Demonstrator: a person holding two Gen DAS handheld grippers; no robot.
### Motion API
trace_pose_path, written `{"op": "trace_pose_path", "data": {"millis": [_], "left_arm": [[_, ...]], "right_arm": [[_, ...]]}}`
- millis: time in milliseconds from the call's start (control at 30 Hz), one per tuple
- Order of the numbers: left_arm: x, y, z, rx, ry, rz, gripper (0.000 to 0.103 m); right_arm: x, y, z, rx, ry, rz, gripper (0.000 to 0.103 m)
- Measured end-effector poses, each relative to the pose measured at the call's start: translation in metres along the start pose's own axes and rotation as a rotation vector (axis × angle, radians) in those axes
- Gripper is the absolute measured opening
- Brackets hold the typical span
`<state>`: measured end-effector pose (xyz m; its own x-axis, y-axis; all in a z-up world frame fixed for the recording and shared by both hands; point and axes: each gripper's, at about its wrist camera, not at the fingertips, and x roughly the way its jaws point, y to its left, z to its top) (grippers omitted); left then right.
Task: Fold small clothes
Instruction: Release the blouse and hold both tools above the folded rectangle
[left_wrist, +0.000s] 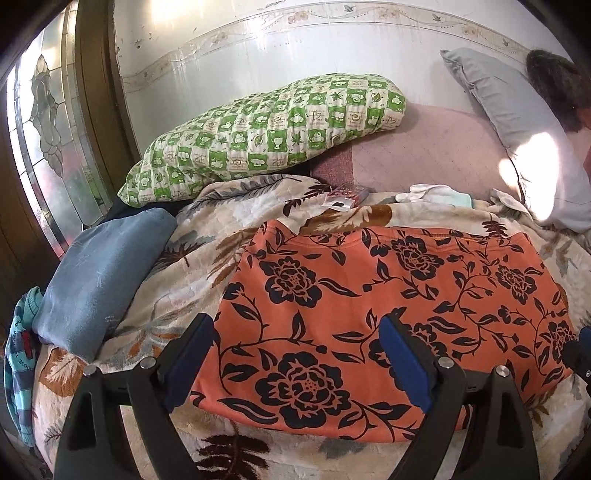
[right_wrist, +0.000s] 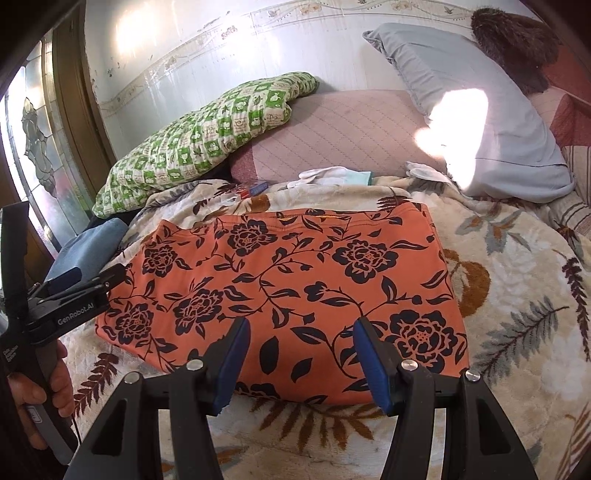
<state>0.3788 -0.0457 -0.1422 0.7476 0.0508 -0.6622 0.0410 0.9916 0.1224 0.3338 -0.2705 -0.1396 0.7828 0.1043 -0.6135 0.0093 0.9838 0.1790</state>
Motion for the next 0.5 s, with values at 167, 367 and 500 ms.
{"op": "trace_pose_path", "data": {"millis": [167,367,500], "left_arm": [[0.003,0.004,-0.002,-0.003,0.011,0.005,0.091],[0.011,0.019,-0.002,-0.047,0.045,-0.006,0.091],[0.020,0.074,-0.005,-0.253,0.091,0.000,0.091]], "right_arm": [[0.003,-0.003,0.001,0.016,0.006,0.006,0.062],[0.007,-0.004,0.000,0.021,0.016,0.004,0.062],[0.006,-0.009,0.000,0.039,0.013,0.005,0.062]]}}
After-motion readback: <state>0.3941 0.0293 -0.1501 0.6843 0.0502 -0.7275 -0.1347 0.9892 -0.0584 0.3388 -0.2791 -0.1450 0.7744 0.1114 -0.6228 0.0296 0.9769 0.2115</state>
